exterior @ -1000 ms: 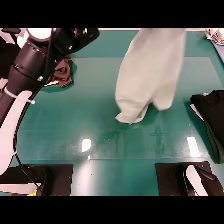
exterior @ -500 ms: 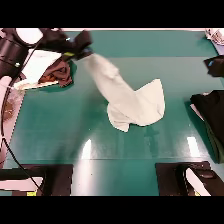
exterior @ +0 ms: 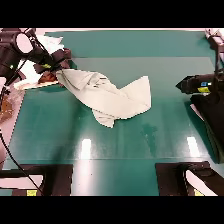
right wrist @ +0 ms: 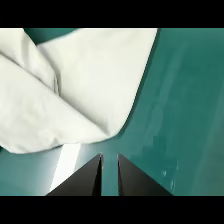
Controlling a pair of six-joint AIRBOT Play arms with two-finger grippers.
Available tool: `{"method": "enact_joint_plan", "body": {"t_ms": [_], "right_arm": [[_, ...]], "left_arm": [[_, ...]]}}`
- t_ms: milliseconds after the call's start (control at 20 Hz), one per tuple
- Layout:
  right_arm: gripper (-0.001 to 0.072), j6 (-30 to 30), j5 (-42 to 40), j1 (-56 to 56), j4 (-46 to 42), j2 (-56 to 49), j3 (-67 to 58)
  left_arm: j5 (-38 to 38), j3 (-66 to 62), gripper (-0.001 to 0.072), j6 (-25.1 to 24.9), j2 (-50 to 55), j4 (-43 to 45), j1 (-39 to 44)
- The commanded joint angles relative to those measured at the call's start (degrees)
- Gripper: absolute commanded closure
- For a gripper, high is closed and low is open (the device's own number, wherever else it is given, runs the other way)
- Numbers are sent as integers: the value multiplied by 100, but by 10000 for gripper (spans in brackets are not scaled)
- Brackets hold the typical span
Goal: Fold the shirts.
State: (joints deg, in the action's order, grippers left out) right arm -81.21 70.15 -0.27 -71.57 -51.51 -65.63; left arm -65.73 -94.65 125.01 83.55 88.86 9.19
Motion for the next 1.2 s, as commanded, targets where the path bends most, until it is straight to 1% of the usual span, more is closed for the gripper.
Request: {"method": "enact_joint_plan", "body": {"t_ms": [0, 250, 350, 400, 450, 500, 550, 600, 650, 700, 850, 950, 1000, 1150], "right_arm": [[592, -2, 168, 55, -15, -225, -4], [592, 0, 203, 55, -11, -315, -4], [591, 0, 219, 55, -11, -315, -4], [592, 0, 243, 55, -11, -313, -4], [591, 0, 269, 55, -17, -315, -4], [592, 2, 273, 55, -22, -315, -4], [592, 2, 262, 55, -37, -315, -4], [592, 7, 245, 55, -72, -315, -4], [591, 7, 249, 52, -76, -315, -4], [592, 7, 251, 55, -168, -315, -4], [591, 7, 247, 55, -361, -315, -2], [591, 7, 232, 55, -367, -315, -2], [591, 7, 190, 52, -367, -315, 2], [591, 7, -28, 33, -369, -315, 164]], "left_arm": [[444, 79, 680, 59, 4, 118, -61], [791, 81, 677, 55, 420, -13, -61], [1233, 79, 661, 31, 632, -326, -61], [1550, 79, 402, -44, 686, -564, -61], [1832, 74, 191, -63, 715, -763, -61], [2111, 66, 157, -122, 715, -962, -61], [2240, 2, 157, -251, 715, -1067, -61], [2199, -127, 156, -420, 715, -1069, -76], [1969, -308, 156, -667, 710, -1058, -103], [1547, -540, 156, -1010, 697, -1064, -164], [-166, -1178, 157, -2164, 688, -857, -398], [-1287, -1213, 158, -2769, 662, -529, -507], [-1635, -1152, 158, -2820, 645, -238, -507], [-1626, -651, 159, -2802, 413, -181, -529]]}}
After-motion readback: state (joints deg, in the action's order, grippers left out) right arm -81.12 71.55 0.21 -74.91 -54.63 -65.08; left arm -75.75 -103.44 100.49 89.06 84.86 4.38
